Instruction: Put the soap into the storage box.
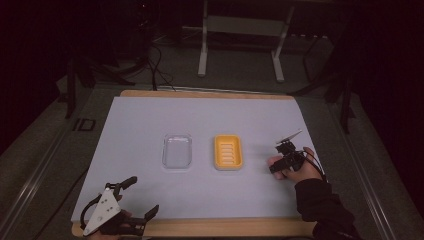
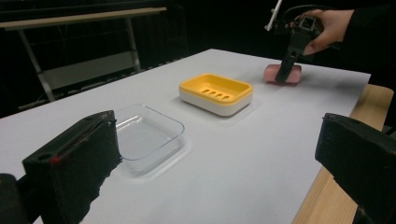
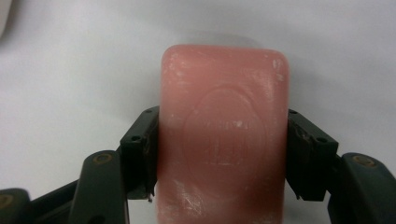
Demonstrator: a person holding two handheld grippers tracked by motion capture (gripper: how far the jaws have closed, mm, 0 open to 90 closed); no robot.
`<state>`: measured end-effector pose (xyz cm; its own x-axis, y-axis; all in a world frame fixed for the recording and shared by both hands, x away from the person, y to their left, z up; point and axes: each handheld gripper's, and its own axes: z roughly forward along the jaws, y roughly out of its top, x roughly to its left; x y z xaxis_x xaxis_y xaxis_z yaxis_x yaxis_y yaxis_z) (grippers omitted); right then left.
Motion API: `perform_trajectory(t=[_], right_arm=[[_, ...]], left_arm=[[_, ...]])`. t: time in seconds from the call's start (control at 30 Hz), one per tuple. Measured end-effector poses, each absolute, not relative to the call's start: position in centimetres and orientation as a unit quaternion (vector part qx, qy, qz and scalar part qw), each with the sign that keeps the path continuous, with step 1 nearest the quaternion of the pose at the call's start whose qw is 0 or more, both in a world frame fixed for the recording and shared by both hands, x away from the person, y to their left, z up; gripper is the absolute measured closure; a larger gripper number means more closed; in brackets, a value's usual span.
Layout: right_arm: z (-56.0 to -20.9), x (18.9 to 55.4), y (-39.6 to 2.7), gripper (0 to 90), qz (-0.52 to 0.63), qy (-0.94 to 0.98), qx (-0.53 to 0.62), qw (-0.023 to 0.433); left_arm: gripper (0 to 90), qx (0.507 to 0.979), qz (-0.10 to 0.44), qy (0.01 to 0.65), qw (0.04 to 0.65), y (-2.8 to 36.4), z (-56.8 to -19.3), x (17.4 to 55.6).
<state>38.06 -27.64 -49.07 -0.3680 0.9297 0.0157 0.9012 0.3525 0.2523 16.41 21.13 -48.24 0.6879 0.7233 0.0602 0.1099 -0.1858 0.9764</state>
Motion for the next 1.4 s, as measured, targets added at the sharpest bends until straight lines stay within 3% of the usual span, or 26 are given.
perform_trajectory(t=[0.83, 0.93, 1.4], right_arm=[[-45.2, 39.4, -23.3, 37.3, 0.106, 0.800, 0.583, 0.096], [-44.4, 39.5, -22.6, 37.2, 0.109, 0.800, 0.576, 0.129], [-41.6, 39.9, -19.9, 37.3, 0.136, 0.796, 0.577, 0.123]], left_arm=[[0.2, 0.720, 0.268, 0.290, 0.571, 21.2, -48.2, 16.4], [0.2, 0.719, 0.268, 0.290, 0.572, 21.2, -48.2, 16.4], [0.2, 0.720, 0.270, 0.289, 0.570, 21.2, -48.2, 16.4]])
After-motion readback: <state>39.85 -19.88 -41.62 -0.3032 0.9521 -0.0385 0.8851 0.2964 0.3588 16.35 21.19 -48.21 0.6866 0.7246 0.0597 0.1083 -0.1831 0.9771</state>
